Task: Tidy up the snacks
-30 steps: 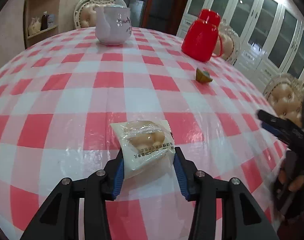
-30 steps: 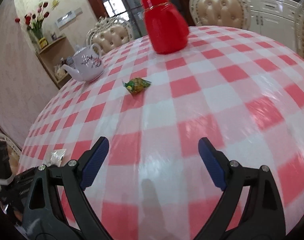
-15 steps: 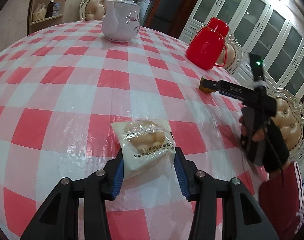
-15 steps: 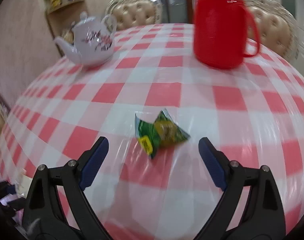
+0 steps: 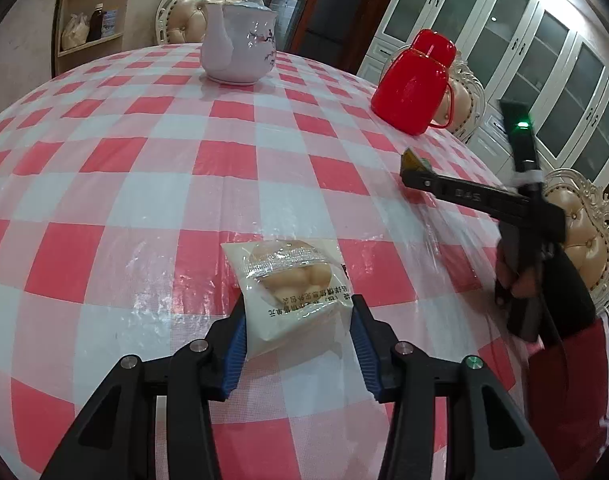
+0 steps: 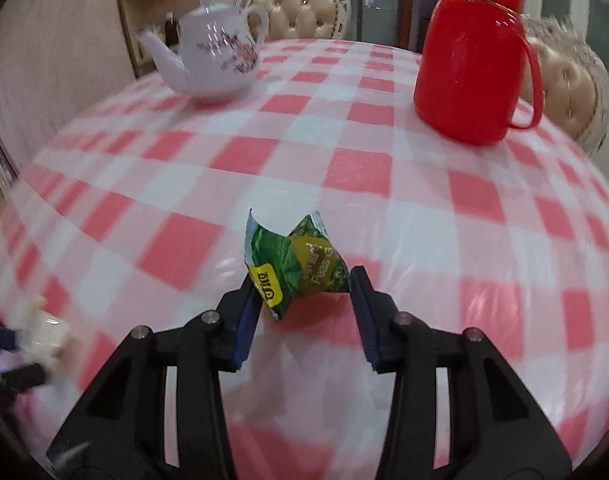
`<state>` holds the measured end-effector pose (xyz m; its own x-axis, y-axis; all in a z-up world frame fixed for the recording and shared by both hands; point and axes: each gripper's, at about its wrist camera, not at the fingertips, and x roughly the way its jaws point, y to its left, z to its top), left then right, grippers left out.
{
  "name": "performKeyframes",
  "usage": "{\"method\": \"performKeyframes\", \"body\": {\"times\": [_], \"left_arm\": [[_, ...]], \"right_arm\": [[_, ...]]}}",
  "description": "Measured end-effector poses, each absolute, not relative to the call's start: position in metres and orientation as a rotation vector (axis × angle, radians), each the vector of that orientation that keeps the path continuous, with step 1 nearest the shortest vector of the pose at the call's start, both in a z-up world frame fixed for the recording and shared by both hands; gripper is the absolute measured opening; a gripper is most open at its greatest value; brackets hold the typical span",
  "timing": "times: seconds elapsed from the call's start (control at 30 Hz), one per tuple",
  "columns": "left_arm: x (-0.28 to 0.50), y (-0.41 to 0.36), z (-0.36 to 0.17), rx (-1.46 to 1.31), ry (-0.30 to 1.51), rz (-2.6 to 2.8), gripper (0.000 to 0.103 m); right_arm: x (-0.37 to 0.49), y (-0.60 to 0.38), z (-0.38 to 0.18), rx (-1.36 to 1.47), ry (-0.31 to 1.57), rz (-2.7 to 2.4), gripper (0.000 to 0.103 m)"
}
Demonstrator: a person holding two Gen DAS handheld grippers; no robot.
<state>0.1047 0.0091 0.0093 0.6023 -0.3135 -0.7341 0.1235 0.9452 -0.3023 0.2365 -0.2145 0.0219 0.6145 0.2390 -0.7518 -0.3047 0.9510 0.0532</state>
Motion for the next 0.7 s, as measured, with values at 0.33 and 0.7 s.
{"method": "performKeyframes", "body": {"times": [0.33, 0.7], "left_arm": [[0.106, 0.012, 0.009, -0.263, 0.892, -0.266, 0.048], [0.102, 0.016, 0.020, -0.243, 0.848, -0.240, 0.048]], "right_arm": [[0.161, -0.194, 0.037, 0.030, 0.786, 0.254, 0.047], [0.101, -0.155, 0.033, -0.069, 0.811, 0.209, 0.047]]}}
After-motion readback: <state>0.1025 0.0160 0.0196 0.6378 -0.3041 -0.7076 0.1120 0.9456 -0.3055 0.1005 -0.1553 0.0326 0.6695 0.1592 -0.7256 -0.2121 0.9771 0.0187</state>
